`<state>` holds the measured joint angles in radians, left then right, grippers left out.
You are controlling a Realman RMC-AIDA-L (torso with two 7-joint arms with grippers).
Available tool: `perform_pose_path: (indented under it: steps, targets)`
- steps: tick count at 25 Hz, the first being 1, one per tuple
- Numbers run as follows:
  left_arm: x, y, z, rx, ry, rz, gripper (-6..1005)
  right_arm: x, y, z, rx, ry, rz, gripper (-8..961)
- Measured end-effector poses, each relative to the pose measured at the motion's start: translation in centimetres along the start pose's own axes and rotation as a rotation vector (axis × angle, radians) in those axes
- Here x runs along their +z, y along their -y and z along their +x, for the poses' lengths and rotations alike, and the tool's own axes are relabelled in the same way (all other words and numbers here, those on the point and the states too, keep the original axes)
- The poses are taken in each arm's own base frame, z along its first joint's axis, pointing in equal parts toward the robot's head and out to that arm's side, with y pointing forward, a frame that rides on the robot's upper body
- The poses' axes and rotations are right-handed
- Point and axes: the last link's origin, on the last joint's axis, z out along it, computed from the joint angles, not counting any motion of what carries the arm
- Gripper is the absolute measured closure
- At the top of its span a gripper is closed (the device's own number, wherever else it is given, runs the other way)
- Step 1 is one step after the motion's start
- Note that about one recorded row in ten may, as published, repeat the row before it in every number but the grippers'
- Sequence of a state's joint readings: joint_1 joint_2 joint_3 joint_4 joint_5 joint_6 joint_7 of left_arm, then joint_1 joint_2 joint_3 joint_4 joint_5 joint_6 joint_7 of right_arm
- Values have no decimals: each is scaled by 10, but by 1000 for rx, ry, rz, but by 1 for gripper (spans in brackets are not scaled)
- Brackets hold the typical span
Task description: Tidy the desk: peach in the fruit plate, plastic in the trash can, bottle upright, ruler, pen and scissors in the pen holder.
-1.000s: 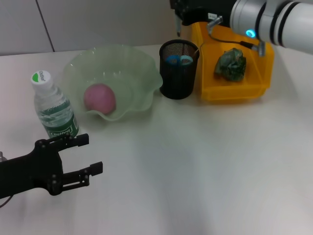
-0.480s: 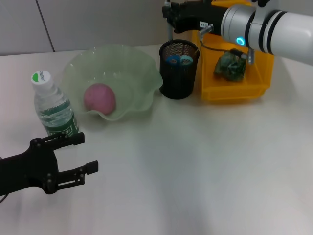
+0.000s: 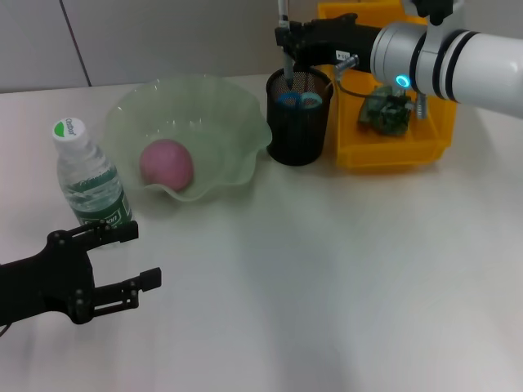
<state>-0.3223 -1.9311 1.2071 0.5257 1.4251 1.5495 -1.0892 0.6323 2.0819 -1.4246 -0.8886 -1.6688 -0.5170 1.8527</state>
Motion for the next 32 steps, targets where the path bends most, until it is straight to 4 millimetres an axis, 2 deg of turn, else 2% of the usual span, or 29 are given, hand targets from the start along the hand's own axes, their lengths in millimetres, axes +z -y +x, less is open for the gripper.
perform_pose_path:
  steps: [23, 25, 32]
  targets:
    - [-1, 1, 1, -9, -5, 8, 206, -2, 2, 7, 5, -15, 4, 826]
    - [-2, 1, 1, -8, -6, 9, 206, -2, 2, 8, -1, -19, 5, 692]
    - [-2, 1, 1, -8, -6, 9, 206, -4, 3, 9, -4, -21, 6, 435]
